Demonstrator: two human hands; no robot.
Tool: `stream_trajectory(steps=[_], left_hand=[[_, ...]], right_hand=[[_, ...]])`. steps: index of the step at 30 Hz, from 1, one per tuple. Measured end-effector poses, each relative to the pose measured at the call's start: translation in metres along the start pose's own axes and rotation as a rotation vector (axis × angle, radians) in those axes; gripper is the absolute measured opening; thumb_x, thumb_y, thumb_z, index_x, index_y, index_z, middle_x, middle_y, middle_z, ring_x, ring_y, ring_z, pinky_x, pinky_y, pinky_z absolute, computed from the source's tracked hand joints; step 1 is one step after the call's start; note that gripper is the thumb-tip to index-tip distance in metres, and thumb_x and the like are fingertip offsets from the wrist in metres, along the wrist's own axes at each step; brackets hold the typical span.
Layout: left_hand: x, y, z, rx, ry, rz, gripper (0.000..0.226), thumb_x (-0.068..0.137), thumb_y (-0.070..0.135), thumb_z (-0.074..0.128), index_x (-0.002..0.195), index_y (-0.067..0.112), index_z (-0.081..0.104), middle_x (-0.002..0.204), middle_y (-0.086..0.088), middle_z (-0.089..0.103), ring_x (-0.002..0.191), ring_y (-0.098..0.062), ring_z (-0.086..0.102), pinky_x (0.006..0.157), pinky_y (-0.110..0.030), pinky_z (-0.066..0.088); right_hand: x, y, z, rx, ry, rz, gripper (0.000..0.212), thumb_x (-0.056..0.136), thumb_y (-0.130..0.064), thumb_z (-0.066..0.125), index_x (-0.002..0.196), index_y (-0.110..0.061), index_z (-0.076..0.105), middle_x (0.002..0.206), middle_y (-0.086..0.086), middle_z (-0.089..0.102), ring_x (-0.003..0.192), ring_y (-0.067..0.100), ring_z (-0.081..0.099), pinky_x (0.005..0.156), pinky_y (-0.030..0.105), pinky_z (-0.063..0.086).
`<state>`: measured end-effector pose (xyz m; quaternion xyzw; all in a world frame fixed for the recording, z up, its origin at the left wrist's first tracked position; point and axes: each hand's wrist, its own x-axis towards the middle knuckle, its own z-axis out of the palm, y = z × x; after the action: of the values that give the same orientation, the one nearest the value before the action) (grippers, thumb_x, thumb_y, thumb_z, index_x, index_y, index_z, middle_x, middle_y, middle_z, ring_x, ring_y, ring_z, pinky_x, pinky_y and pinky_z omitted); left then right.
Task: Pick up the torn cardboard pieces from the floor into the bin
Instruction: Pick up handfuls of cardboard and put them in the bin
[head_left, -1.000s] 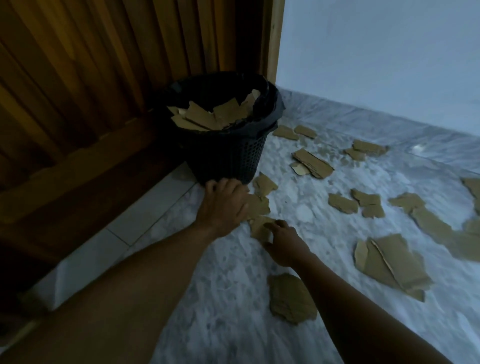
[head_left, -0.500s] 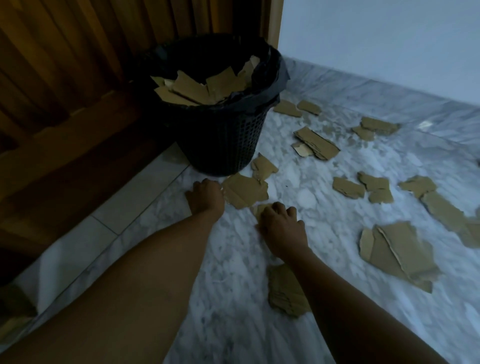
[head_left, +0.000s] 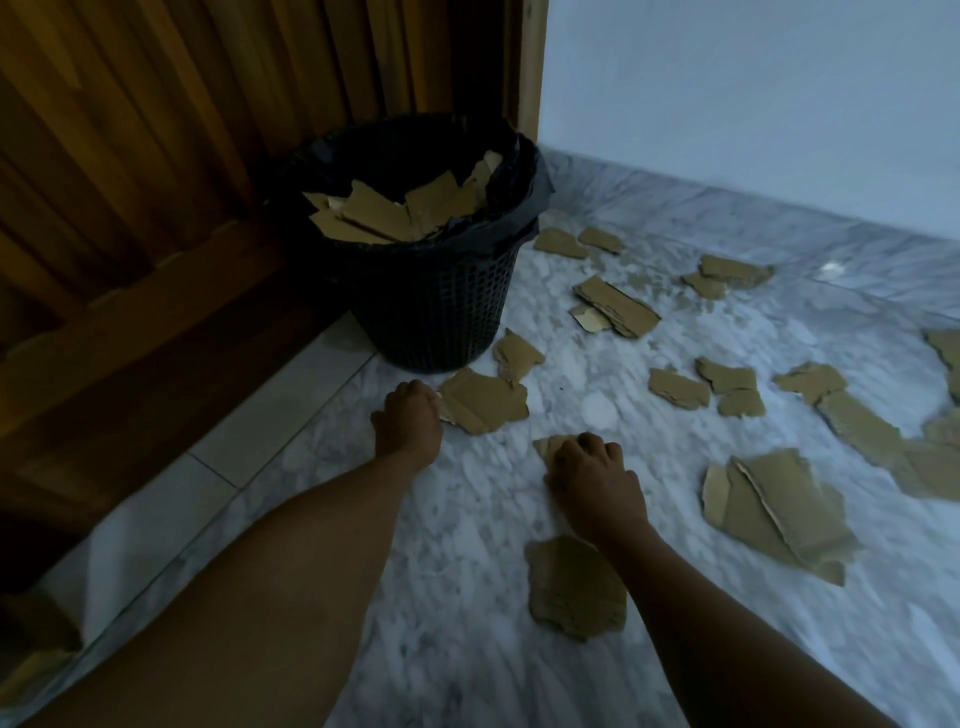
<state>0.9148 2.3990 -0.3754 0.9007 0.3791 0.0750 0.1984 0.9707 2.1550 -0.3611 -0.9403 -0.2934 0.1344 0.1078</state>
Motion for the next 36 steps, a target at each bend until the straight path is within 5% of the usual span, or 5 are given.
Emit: stream_trajectory(steps=[14,20,25,30,36], left_hand=[[0.021,0.023,-0.006,-0.181,-0.191,0.05,0.026,0.087,0.019,0.068,0.112,0.015,0.072,0.117,-0.008,0.069,0.107,-0.028,0.064,0.089,-0.039,0.055],[0.026,0.027,-0.004,-0.189,-0.269,-0.06,0.013,0.077,0.025,0.082,0.086,0.017,0.075,0.103,-0.005,0.074,0.098,-0.023,0.068,0.087,-0.04,0.057],[0.069,-0.005,0.05,-0.084,-0.241,-0.329,0.109,0.026,0.081,0.067,0.112,0.013,0.07,0.118,-0.004,0.069,0.11,-0.028,0.061,0.097,-0.042,0.048],[0.053,0.033,-0.005,-0.115,-0.342,-0.344,0.124,0.053,0.043,0.095,0.149,0.0,0.03,0.15,-0.013,0.042,0.136,-0.029,0.044,0.107,-0.035,0.043],[0.078,0.024,-0.002,-0.013,-0.496,-0.355,0.146,0.05,0.05,0.093,0.156,0.006,0.002,0.163,-0.01,0.014,0.147,-0.028,0.023,0.114,-0.034,0.033]], right_hand=[[0.015,0.003,0.006,-0.005,0.055,0.016,0.04,0.095,-0.05,0.051,0.123,-0.023,0.049,0.128,0.005,0.042,0.117,0.026,0.039,0.082,0.04,0.051],[0.018,0.001,0.004,0.017,0.042,0.02,0.042,0.093,-0.049,0.057,0.124,-0.022,0.05,0.127,0.006,0.041,0.119,0.027,0.038,0.085,0.039,0.051],[0.036,-0.001,-0.016,0.476,-0.082,0.302,0.085,0.069,-0.027,0.088,0.136,-0.02,0.036,0.133,0.011,0.034,0.12,0.033,0.043,0.091,0.044,0.05],[0.072,-0.004,-0.042,0.49,-0.137,0.293,0.021,0.088,-0.021,0.069,0.083,-0.002,0.062,0.081,0.011,0.066,0.074,0.025,0.065,0.059,0.032,0.051],[0.148,-0.029,-0.061,0.519,-0.156,0.272,0.043,0.09,-0.042,0.055,0.115,-0.007,0.06,0.125,0.018,0.056,0.11,0.034,0.058,0.097,0.047,0.051]])
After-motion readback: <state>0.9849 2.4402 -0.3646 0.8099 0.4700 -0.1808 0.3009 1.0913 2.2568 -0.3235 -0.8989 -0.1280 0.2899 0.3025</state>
